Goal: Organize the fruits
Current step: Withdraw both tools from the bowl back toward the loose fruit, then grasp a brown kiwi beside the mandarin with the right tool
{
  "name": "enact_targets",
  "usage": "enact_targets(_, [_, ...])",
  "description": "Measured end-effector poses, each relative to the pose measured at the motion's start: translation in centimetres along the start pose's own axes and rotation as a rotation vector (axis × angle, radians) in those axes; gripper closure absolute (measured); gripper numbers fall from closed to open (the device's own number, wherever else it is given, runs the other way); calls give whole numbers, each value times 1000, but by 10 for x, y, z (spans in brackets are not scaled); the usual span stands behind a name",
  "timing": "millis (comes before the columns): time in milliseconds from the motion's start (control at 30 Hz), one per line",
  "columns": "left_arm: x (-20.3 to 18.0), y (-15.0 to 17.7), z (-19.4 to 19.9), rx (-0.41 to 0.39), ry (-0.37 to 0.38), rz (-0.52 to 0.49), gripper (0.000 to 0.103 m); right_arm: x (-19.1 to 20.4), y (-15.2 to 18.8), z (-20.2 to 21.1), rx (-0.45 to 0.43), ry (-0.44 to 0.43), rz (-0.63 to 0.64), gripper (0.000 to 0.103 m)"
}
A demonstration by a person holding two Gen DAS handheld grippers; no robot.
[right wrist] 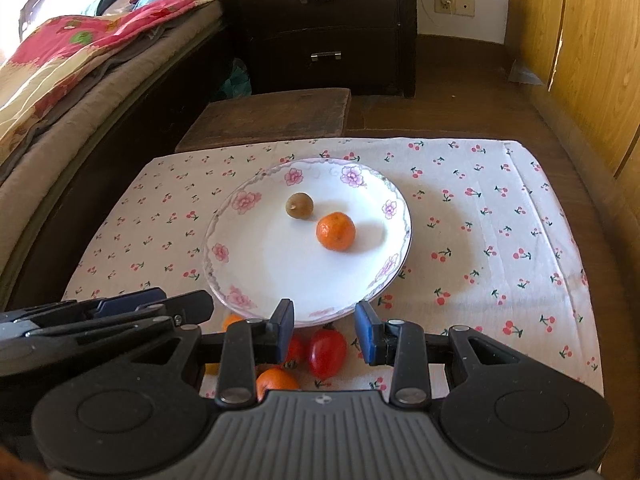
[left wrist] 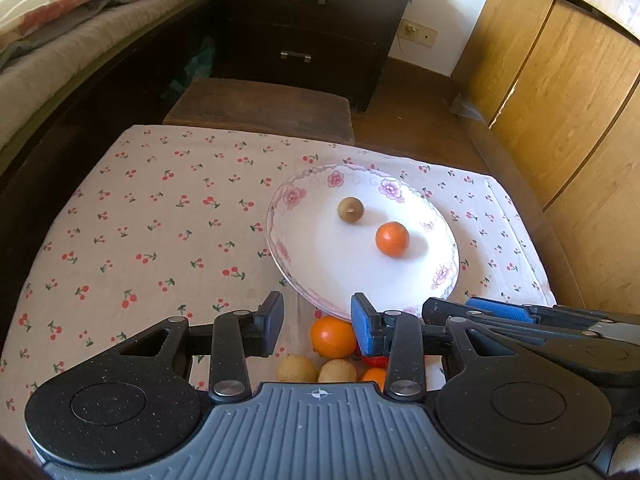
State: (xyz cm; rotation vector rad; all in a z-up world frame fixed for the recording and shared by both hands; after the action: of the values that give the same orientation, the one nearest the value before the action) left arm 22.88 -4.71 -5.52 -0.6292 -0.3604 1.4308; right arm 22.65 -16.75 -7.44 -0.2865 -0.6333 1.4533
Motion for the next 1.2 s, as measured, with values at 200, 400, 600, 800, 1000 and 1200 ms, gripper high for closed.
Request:
enact_targets(200, [6,9,12,-3,-4,-1,57,9,11,8,10,-17,1,68])
enact_targets(400, [17,24,27,3,-7,1,57,24,28,15,28,-48,10,68])
enact_targets(600, [33,40,36,25,-8,32,57,40,43,15,54,-68,31,68])
enact_targets(800, [39,53,38,50,-10,40,57,45,57,12,90,-75,40,68])
enact_targets(1000, [38,62,40,63,11,50,51,41,66,12,112,-72,37,67])
enact_targets(1200, [36,73,41,85,18,45,48,36,70,12,124,-67,22,66])
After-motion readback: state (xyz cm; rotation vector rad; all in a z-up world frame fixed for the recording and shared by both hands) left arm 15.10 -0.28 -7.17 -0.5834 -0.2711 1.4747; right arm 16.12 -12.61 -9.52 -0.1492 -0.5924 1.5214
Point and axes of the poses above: each gripper's, at about its wrist camera, not at the fingertips, and z roughly against the way its jaws point, x to its left, y to its underside, the point moved 9 cm from there along -z, roughly the way its jaws point, and after that the axes turned 6 degrees about -z, right-handed, at the moved point
